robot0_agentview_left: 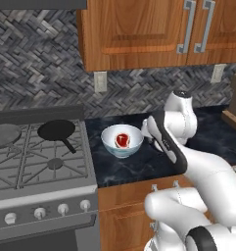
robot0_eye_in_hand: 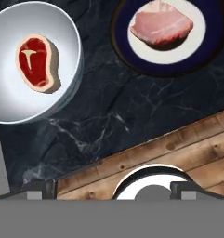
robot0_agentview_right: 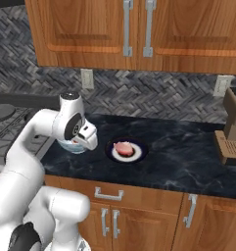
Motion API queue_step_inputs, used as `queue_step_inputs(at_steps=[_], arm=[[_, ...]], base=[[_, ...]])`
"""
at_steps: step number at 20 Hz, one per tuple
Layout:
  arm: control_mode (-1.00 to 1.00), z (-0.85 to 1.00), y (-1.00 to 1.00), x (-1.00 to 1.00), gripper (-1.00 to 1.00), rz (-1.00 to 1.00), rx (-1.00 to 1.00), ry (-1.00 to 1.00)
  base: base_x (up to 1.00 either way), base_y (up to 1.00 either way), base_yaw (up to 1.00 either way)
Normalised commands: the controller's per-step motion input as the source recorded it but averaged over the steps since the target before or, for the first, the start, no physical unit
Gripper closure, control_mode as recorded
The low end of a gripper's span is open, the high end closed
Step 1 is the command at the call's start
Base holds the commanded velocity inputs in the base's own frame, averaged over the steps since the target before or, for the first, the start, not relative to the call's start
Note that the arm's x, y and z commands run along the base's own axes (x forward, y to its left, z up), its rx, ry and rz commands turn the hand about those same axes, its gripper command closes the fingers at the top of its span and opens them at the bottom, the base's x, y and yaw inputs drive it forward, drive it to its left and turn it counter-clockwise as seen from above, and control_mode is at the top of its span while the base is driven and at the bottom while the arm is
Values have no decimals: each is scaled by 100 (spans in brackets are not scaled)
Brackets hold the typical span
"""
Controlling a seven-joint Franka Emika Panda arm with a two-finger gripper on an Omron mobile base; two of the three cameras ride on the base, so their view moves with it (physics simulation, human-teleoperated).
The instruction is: Place one of the steaks on the plate and the other in the bowl. Then place the bowl in the fridge.
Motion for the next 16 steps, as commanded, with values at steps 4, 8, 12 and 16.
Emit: queue_step_inputs(at_steps=[4,8,12,16], arm=[[-100,0,-12,81,-100,6,0,3],[-100,0,-19,90,-100,9,0,7],[-100,-6,-6,97,-100,17,0,5],[-100,-15,0,65,-100,21,-1,0]], base=[[0,0,0],[0,0,0],[0,0,0],[0,0,0]])
